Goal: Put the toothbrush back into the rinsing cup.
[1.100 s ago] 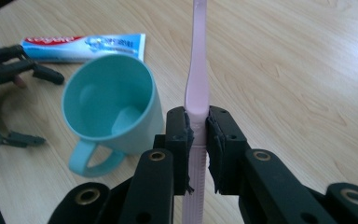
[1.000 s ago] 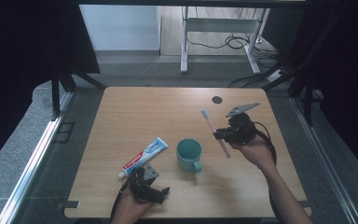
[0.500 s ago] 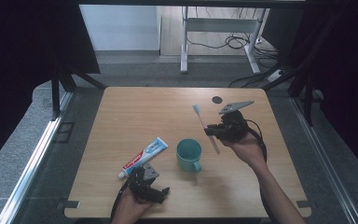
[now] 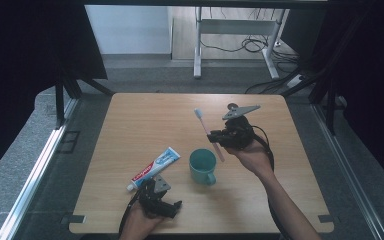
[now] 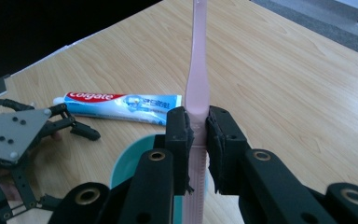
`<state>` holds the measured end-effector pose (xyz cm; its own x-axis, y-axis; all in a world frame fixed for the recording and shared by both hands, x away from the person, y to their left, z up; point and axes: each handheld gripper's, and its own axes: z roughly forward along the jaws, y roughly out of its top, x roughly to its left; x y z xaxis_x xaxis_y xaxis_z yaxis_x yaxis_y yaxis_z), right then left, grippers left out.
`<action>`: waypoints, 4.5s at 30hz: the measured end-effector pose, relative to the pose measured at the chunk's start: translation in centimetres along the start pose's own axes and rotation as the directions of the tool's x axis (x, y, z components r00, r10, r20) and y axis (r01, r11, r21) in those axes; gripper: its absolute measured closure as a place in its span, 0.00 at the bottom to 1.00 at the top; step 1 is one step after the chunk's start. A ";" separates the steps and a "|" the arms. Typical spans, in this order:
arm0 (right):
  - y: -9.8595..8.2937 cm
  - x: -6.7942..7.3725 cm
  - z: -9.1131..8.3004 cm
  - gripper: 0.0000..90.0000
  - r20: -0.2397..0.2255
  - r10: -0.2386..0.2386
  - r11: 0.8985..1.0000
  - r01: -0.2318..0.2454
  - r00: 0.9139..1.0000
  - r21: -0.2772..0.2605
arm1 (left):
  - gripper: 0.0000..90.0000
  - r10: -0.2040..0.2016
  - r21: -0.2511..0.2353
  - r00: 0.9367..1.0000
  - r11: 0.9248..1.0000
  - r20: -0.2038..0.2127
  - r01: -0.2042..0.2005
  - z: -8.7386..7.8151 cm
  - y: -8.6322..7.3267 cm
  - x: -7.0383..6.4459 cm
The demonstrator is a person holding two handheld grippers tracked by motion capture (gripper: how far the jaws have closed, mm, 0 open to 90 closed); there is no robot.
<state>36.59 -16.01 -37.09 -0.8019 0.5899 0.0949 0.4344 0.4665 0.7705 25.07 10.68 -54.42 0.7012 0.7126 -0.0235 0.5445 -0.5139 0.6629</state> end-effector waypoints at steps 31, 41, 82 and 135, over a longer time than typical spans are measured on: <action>-0.3 1.9 4.1 0.87 -0.042 -0.026 1.000 0.026 0.999 -0.013 | 0.00 0.002 0.000 1.000 1.000 -0.001 -0.002 0.0 0.0 0.0; -1.3 1.9 5.1 0.87 -0.053 -0.024 1.000 0.024 0.998 -0.009 | 0.00 0.002 0.001 1.000 1.000 -0.002 -0.002 0.0 0.0 0.0; -5.8 1.6 7.5 0.86 -0.084 0.028 0.998 -0.023 0.996 0.062 | 0.00 0.000 0.002 1.000 1.000 0.000 0.000 0.0 0.0 0.0; -5.3 2.0 3.3 0.15 -0.020 -0.050 0.997 0.051 0.999 0.063 | 0.00 0.001 0.000 1.000 1.000 -0.001 -0.001 0.0 0.0 0.0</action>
<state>33.99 -15.13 -43.06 -0.8305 0.5527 0.0687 0.4179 0.5369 0.7328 25.06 10.68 -54.41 0.7009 0.7129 -0.0223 0.5443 -0.5144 0.6627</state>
